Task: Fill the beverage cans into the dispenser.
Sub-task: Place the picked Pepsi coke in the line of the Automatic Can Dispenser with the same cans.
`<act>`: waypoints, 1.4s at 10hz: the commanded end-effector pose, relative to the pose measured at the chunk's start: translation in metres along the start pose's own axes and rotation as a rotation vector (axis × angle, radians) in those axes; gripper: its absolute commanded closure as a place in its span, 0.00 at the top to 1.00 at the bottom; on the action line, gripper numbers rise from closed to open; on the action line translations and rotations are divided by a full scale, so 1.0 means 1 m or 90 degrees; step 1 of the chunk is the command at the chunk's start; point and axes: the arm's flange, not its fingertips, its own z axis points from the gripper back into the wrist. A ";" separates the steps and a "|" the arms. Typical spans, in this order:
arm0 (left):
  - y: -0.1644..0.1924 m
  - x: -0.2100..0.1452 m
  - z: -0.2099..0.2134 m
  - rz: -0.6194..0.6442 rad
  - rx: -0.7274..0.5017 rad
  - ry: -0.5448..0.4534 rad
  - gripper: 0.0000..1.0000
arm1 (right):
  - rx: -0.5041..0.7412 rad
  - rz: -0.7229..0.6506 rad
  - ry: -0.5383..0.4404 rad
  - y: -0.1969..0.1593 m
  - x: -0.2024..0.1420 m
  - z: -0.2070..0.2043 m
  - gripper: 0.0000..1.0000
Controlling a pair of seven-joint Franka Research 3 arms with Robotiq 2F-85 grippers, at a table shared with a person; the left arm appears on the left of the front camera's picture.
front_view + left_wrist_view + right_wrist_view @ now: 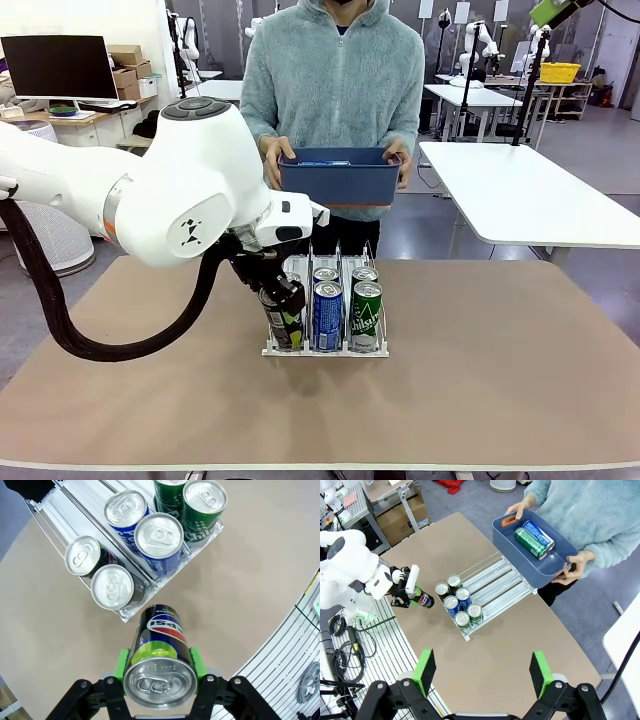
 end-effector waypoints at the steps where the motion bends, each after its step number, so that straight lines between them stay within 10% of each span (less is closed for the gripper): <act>1: 0.015 0.010 -0.012 -0.021 0.008 -0.019 0.58 | 0.005 -0.005 0.000 0.002 0.000 0.000 1.00; 14: 0.081 0.047 -0.061 0.045 -0.017 -0.017 0.58 | 0.005 -0.005 0.000 0.002 0.000 0.000 1.00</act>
